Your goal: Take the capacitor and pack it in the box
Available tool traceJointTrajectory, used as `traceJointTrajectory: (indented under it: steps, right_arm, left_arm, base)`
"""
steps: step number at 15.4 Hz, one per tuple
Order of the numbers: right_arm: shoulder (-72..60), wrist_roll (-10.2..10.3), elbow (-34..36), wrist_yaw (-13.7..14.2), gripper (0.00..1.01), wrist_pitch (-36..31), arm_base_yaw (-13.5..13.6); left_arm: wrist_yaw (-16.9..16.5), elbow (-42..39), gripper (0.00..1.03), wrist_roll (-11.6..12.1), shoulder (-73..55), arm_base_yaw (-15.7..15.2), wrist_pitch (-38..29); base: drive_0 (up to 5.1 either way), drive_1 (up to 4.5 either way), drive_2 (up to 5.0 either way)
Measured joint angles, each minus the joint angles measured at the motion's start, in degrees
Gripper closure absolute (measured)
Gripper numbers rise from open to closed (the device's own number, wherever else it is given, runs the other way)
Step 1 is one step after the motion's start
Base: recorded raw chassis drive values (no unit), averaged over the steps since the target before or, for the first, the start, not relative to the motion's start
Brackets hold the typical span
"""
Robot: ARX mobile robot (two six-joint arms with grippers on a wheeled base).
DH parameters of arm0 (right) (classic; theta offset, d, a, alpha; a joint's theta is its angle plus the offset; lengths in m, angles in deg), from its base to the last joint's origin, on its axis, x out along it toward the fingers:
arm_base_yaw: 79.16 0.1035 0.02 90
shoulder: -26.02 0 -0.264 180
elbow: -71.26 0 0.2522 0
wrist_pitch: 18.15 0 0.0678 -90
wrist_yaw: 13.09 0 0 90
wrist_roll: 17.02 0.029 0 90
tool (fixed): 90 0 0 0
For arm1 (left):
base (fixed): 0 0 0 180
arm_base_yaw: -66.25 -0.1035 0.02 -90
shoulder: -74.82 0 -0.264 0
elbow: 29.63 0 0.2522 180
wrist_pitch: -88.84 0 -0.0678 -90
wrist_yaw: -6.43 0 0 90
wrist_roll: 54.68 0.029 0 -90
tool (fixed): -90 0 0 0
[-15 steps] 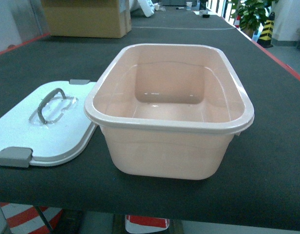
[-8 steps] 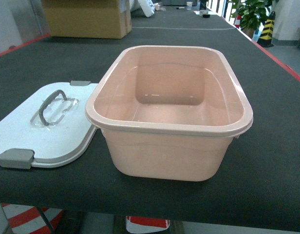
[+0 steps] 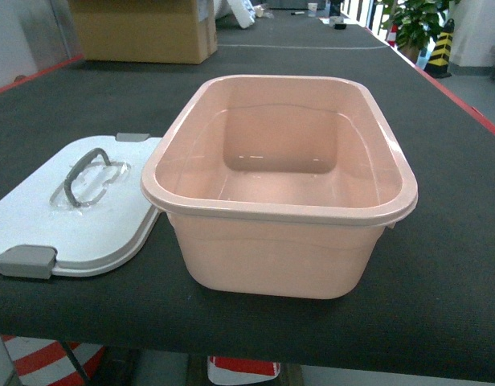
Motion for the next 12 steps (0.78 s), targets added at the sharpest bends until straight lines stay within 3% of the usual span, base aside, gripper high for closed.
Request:
traceJointTrajectory:
  steps: [4, 5, 7, 8, 10, 12]
  right_arm:
    - [0.00, 0.00, 0.00, 0.00, 0.03, 0.00, 0.00]
    - [0.00, 0.00, 0.00, 0.00, 0.03, -0.04, 0.00]
    - [0.00, 0.00, 0.00, 0.00, 0.03, 0.00, 0.00]
    - [0.00, 0.00, 0.00, 0.00, 0.03, 0.00, 0.00]
    - [0.00, 0.00, 0.00, 0.00, 0.03, -0.02, 0.00]
    - [0.00, 0.00, 0.00, 0.02, 0.03, 0.00, 0.00]
  left_arm:
    - [-0.90, 0.09, 0.59, 0.04, -0.28, -0.28, 0.92]
    - [-4.87, 0.74, 0.59, 0.24, -4.22, -0.48, 1.07]
    - [-0.24, 2.21, 0.59, -0.63, -19.61, 8.31, -11.85]
    - [3.74, 4.44, 0.59, -1.16, -28.17, 12.74, -20.72]
    - [9.66, 12.85, 0.59, -1.51, -46.12, 19.85, -36.70]
    - [13.07, 22.88, 0.59, -1.62, -64.17, 25.97, -45.35]
  base:
    - [0.0, 0.00, 0.0]
    - [0.0, 0.00, 0.0]
    - [0.0, 0.00, 0.0]
    - [0.0, 0.00, 0.0]
    - [0.0, 0.00, 0.0]
    - [0.0, 0.00, 0.0]
